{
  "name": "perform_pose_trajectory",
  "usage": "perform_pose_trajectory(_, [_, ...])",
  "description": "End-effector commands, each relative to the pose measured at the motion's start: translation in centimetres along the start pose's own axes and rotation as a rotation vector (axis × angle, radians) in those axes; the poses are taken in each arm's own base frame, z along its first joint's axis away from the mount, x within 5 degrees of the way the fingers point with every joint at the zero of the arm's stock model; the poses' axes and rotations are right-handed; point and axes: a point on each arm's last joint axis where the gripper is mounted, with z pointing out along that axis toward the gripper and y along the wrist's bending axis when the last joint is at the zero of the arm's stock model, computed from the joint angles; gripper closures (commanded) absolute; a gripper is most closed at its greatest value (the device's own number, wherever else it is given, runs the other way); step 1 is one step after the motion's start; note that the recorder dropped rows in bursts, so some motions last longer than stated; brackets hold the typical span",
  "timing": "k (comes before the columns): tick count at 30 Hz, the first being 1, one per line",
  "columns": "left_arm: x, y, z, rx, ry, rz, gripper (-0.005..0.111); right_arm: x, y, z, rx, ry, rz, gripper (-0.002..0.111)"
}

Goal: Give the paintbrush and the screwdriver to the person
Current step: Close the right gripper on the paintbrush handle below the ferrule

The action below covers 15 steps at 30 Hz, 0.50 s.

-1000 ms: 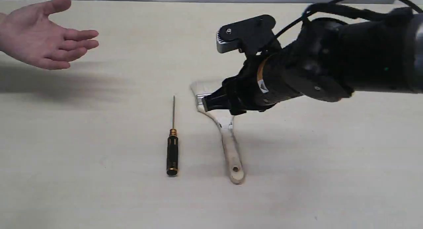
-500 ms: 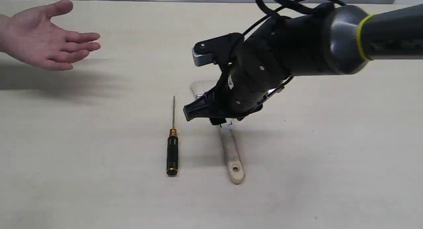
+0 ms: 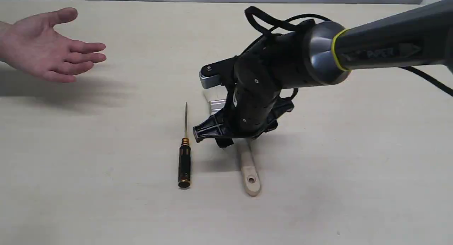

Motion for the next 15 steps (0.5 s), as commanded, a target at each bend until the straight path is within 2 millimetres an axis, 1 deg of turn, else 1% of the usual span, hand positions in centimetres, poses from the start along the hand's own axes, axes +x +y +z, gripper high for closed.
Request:
perform_pose_trajectory(1, [0.01,-0.05,0.0,0.009,-0.006,-0.003,0.107,0.73,-0.2,1.71,0.024,0.054,-0.013,0.054])
perform_pose_trajectory(6, [0.01,-0.05,0.0,0.009,-0.006,-0.003,0.107,0.93,-0.22,2.42,0.03,0.068,-0.019,0.085])
perform_pose_trajectory(10, [0.01,-0.05,0.0,0.009,-0.006,-0.003,0.107,0.9,-0.25,2.42,0.033,0.065,-0.03,0.1])
perform_pose_trajectory(11, [0.01,-0.05,0.0,0.009,-0.006,-0.003,0.107,0.78,-0.22,2.36,0.032,0.061,-0.028,0.104])
perform_pose_trajectory(15, [-0.02,-0.06,0.0,0.009,-0.008,-0.003,0.107,0.58,-0.15,2.2,0.025,0.045,-0.044,0.104])
